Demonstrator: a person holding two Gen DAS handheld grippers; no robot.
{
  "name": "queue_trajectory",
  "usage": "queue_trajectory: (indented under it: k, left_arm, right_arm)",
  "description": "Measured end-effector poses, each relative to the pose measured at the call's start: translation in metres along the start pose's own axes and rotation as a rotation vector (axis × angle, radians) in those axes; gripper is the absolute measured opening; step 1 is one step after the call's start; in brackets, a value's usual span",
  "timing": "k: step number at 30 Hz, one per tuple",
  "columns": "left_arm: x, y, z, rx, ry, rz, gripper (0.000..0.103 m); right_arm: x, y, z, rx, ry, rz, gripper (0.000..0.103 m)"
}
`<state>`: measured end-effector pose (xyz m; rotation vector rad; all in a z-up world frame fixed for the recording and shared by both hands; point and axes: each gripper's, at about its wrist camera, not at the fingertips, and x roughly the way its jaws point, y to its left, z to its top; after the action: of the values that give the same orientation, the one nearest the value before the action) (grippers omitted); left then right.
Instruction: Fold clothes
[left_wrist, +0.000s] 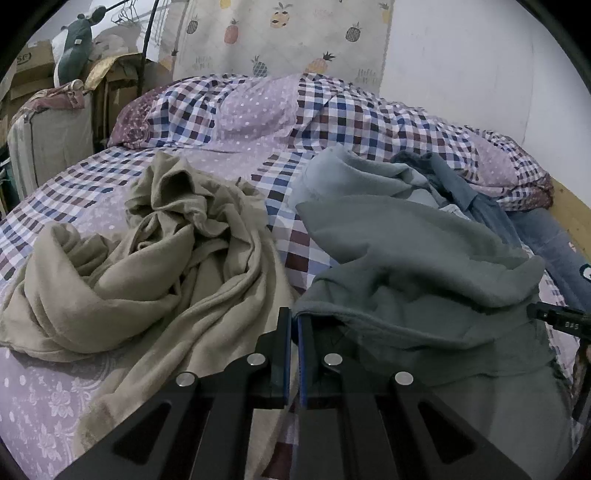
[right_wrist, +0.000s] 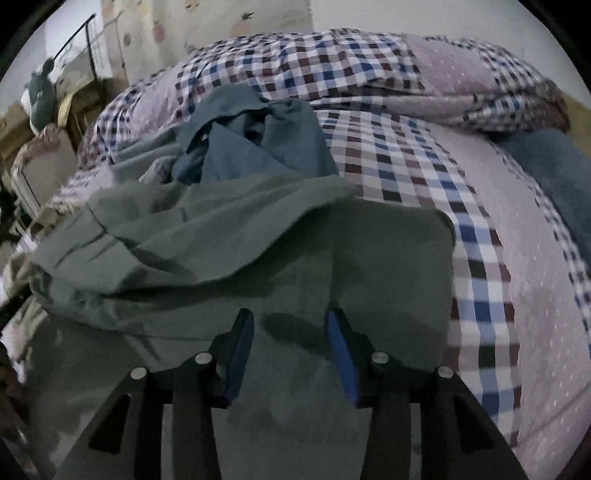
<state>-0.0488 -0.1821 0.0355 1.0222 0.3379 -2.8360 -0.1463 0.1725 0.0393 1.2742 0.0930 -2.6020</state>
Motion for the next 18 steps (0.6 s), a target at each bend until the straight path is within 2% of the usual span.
queue_trajectory:
  k: [2,3,4,7,14,17,18]
  left_arm:
    - [0.0,0.0,0.0,0.001,0.001,0.001,0.002]
    - [0.0,-0.001,0.0,0.001,0.001,0.002,0.002]
    - [0.001,-0.001,0.0,0.001,0.002,0.002,0.002]
    - [0.0,-0.001,-0.001,0.003,0.001,0.002,0.002]
    - [-0.008,-0.003,0.001,0.03,-0.021,-0.002,0.002]
    - [-0.005,-0.005,-0.001,0.046,-0.004,0.005,0.002]
    - [-0.004,-0.005,-0.002,0.049,0.002,0.007,0.002]
  right_arm:
    - [0.007,0.005,0.002,-0.027,0.002,-0.03,0.042]
    - [0.011,0.007,0.002,-0.029,0.004,-0.046,0.033]
    - [0.011,0.007,0.001,-0.026,0.005,-0.048,0.017]
    - [0.007,0.009,-0.001,-0.015,-0.005,-0.055,0.01]
    - [-0.025,0.009,-0.013,0.008,0.011,-0.083,0.007]
    - [-0.051,0.007,-0.021,0.053,0.015,-0.091,0.008]
    - [-0.053,0.007,-0.024,0.058,0.041,-0.086,0.008]
